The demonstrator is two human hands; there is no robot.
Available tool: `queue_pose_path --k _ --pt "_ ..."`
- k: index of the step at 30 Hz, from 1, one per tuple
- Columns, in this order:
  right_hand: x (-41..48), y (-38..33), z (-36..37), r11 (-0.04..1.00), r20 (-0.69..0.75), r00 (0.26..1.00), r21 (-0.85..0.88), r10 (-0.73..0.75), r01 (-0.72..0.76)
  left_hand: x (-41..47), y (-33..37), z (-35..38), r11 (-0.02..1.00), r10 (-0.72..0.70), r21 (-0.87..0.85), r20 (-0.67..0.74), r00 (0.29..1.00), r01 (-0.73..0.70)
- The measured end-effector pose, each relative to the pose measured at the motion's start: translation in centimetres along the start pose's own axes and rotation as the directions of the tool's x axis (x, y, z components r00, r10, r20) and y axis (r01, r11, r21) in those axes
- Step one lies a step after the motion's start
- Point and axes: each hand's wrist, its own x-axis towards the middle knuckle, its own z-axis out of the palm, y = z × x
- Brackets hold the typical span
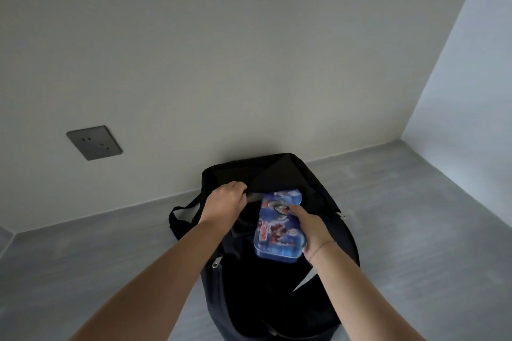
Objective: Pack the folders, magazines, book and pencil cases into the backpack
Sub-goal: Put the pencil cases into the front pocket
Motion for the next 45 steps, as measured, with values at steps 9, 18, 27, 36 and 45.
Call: queue_pose_path --k 9,18,27,36,45 --pt "3.2 -0.7 3.4 0.961 -0.389 0.909 -0.273 -0.146 0.038 -0.2 0.1 -0.4 0.998 0.019 -0.052 0.039 0.999 -0.017" --pt "3.0 1.3 5.0 0.986 -0.335 0.933 -0.141 -0.133 0.089 -1.8 -1.2 -0.1 0.986 -0.152 -0.052 0.090 0.984 0.157" --pt "0.6 2.1 3.3 0.993 -0.004 0.996 -0.075 0.092 -0.092 -1.8 -1.2 -0.4 0.978 -0.200 -0.028 0.143 0.969 0.206" --pt "3.9 1.2 8.3 0.999 -0.066 0.998 -0.047 -0.011 0.008 -0.8 -0.9 -2.1 0.991 -0.135 0.035 0.095 0.986 0.132" --pt "2.0 -0.6 6.1 0.976 0.045 0.988 -0.171 0.147 -0.137 -1.7 -1.9 -1.5 0.977 -0.193 -0.074 0.076 0.978 0.199"
